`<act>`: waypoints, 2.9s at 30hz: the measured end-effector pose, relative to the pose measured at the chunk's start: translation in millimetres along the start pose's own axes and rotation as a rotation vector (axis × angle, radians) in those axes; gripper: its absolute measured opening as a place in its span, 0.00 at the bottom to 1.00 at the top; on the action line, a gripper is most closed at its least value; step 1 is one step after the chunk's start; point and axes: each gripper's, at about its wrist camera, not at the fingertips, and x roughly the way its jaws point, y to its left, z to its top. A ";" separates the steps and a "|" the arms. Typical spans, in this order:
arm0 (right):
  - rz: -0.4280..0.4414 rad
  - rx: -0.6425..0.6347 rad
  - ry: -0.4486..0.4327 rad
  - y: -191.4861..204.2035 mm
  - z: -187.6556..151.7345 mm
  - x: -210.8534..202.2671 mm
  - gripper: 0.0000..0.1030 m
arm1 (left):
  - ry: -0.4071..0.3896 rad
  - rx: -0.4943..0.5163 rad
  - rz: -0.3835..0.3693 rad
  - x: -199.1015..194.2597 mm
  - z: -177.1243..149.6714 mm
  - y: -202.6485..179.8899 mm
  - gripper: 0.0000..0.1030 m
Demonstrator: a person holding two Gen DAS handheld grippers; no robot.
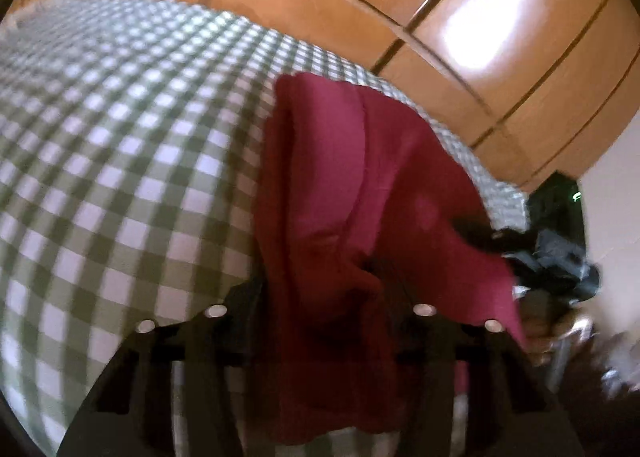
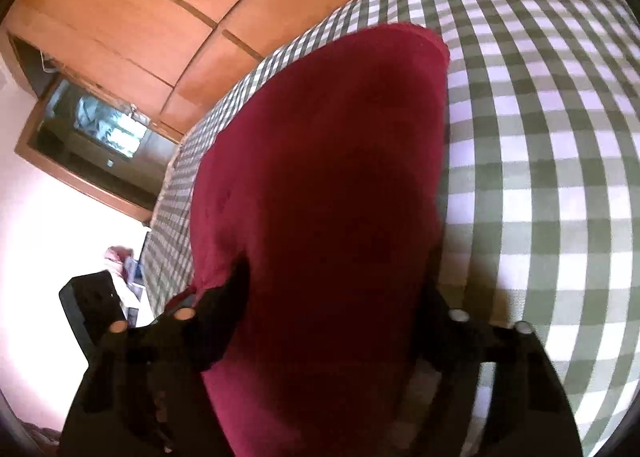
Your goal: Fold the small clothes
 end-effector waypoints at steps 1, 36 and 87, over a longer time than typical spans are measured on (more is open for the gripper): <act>-0.019 -0.021 -0.010 7.7 -0.3 -3.1 0.50 | 0.008 0.005 -0.016 -0.5 1.5 -1.6 0.39; -0.505 0.081 -0.483 -70.6 -113.0 -239.8 0.50 | 0.125 0.699 0.041 184.2 -13.7 -310.6 0.34; -0.950 0.280 -0.587 -7.2 -160.0 -190.8 0.98 | -0.179 0.475 0.228 35.5 -39.0 -264.5 0.86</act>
